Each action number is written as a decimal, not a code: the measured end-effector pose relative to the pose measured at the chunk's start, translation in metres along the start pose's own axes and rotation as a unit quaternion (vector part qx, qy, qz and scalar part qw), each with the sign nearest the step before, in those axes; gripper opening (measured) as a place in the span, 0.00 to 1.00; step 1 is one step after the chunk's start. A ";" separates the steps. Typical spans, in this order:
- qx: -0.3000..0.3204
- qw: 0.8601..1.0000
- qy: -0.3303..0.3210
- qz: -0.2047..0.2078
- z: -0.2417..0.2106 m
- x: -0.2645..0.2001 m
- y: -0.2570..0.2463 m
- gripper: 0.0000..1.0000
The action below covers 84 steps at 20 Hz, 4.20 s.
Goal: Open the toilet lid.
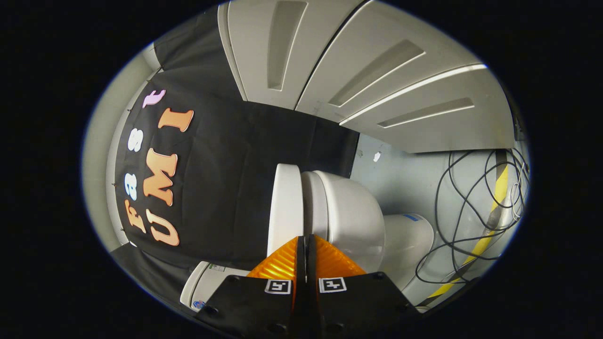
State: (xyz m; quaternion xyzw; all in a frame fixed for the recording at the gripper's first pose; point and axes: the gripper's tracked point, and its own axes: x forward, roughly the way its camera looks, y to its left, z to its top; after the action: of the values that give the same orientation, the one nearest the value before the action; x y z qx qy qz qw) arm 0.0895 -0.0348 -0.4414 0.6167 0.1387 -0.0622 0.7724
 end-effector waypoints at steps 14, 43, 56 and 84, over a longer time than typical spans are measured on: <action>0.009 1.000 -0.004 0.011 -0.001 -0.004 0.009 0.07; -0.203 0.977 -0.045 0.056 -0.020 -0.038 0.194 0.08; -0.266 0.960 -0.052 0.069 -0.052 -0.050 0.251 0.08; -0.485 0.868 -0.064 0.087 -0.210 -0.071 0.369 0.07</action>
State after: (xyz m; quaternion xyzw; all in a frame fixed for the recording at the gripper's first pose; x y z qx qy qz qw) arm 0.0916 0.2486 -0.1173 0.1685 0.0479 0.0409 0.9837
